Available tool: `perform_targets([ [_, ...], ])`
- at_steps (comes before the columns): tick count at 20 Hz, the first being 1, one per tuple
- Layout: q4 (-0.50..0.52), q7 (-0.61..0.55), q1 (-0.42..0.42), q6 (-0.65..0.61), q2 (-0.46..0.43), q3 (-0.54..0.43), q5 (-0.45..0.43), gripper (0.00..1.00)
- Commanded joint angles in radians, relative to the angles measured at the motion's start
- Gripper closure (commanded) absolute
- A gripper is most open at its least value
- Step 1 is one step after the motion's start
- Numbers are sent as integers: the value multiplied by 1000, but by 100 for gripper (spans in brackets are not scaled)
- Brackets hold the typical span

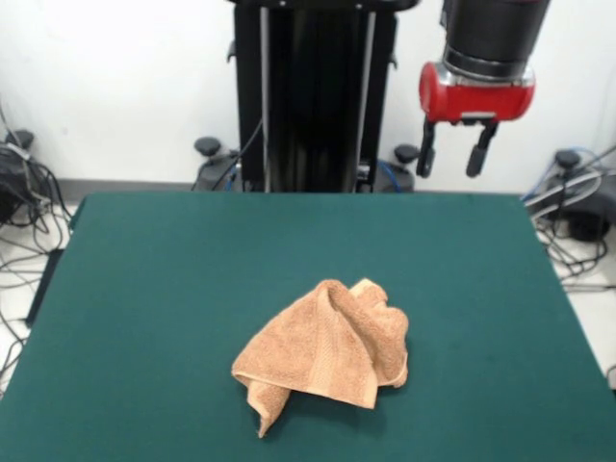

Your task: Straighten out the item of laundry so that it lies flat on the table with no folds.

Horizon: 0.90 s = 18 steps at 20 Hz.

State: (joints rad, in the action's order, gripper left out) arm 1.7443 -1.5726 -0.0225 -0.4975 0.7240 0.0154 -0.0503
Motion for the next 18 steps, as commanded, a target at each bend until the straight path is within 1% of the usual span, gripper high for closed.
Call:
perform_targets([
  [1, -73, -185, -14, -62, -48, -5, 37, 0],
  [5, -72, -186, -17, -93, -36, -7, 49, 0],
  [9, -94, -177, -22, -97, -52, -11, 48, 0],
  [14, -138, -187, -5, -96, -84, 5, 38, 0],
  [18, -154, -209, 10, -44, -123, 21, 30, 0],
])
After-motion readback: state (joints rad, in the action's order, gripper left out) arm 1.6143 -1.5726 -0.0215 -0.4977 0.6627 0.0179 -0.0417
